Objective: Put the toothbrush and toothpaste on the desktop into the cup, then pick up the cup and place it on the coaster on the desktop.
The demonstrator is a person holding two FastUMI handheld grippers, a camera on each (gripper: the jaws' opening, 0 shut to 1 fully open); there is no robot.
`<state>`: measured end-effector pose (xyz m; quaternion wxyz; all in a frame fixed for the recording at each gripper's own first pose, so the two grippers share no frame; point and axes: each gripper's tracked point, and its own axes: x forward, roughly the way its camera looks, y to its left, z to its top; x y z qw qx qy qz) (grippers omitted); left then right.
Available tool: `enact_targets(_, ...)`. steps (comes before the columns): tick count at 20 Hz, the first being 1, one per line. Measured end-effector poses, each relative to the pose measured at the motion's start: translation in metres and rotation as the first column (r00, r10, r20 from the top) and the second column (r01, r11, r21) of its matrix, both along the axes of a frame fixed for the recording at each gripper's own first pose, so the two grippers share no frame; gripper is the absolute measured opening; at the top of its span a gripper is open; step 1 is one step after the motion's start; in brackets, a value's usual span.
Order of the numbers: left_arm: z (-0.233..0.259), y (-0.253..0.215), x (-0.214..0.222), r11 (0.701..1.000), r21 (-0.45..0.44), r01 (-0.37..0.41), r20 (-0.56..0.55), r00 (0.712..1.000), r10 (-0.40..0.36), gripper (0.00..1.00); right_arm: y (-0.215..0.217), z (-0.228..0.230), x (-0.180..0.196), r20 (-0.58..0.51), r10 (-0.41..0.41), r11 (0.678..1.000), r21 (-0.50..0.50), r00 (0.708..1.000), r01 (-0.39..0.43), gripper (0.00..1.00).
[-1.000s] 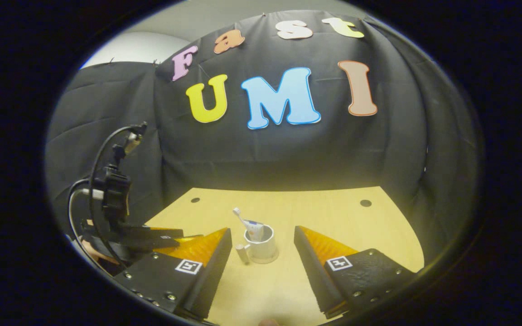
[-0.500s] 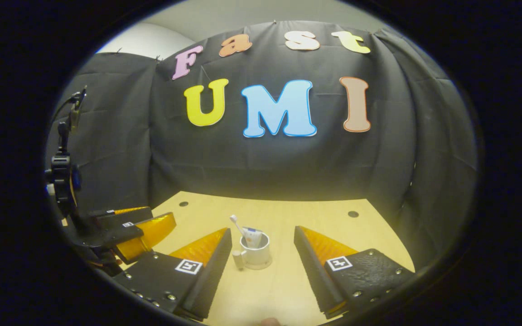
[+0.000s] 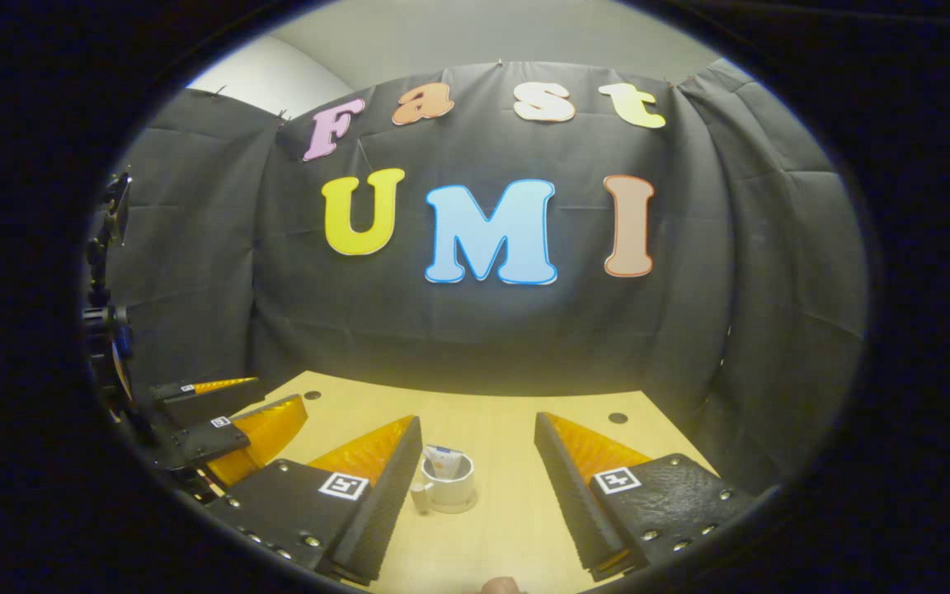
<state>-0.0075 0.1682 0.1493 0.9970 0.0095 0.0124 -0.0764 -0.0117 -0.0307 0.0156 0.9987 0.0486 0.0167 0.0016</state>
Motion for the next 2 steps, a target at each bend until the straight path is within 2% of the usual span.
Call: enact_targets(2,0.005,-0.018,0.0,1.0,-0.009,0.008,0.019,1.0,-0.008,0.88,-0.023,0.006,-0.008,0.033,-0.017,1.0,-0.008,0.999,0.017,0.83)
